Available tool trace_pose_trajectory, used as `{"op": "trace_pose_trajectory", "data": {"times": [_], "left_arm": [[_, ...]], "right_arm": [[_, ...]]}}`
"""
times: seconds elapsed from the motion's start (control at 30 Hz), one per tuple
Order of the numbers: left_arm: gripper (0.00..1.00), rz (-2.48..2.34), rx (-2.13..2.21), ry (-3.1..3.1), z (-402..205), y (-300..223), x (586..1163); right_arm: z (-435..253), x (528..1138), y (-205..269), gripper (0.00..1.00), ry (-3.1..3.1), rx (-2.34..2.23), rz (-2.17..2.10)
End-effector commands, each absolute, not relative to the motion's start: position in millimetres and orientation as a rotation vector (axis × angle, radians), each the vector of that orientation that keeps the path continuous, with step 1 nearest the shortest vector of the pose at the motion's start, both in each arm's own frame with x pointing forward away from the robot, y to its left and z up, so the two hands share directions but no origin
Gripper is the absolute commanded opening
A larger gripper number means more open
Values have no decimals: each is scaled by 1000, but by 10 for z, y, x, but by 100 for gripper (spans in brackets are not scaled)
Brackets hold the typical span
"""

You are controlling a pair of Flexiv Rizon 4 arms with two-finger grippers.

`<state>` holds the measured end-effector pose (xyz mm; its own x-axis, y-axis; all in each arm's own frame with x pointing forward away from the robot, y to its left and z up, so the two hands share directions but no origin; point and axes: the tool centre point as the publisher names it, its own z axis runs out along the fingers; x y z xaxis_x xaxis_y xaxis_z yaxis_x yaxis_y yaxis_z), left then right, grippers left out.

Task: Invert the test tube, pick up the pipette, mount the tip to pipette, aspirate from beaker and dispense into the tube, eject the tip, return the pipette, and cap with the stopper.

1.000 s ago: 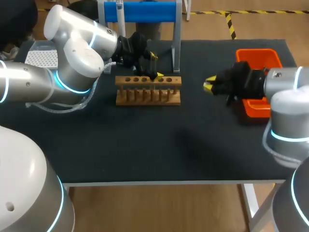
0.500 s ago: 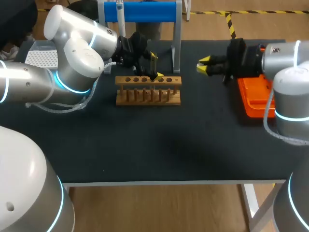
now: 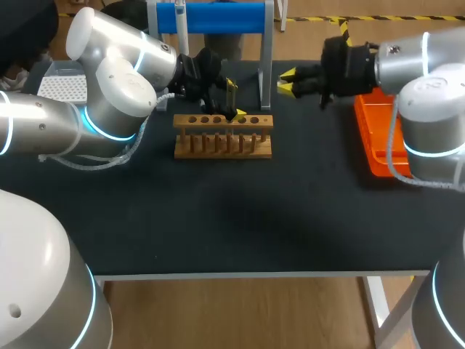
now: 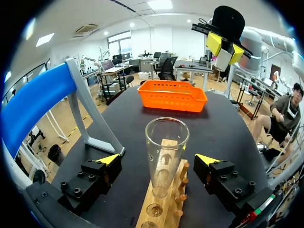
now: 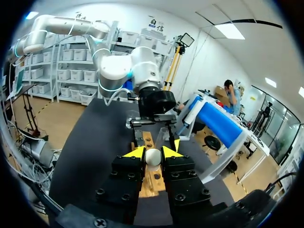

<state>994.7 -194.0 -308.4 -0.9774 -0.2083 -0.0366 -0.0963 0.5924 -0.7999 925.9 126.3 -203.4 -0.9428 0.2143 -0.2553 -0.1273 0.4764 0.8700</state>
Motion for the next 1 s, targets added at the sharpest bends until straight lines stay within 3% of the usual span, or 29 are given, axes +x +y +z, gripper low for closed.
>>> {"op": "trace_pose_trajectory", "data": {"times": [0.03, 1.0], "left_arm": [[100, -1338, -258, 2693, -3086, -1943, 9960], [100, -1338, -258, 2693, -3086, -1943, 9960]], "right_arm": [[-2006, 9416, 1387, 0, 2465, 24, 1448], [-1941, 9613, 1842, 0, 2627, 7, 1425]]}}
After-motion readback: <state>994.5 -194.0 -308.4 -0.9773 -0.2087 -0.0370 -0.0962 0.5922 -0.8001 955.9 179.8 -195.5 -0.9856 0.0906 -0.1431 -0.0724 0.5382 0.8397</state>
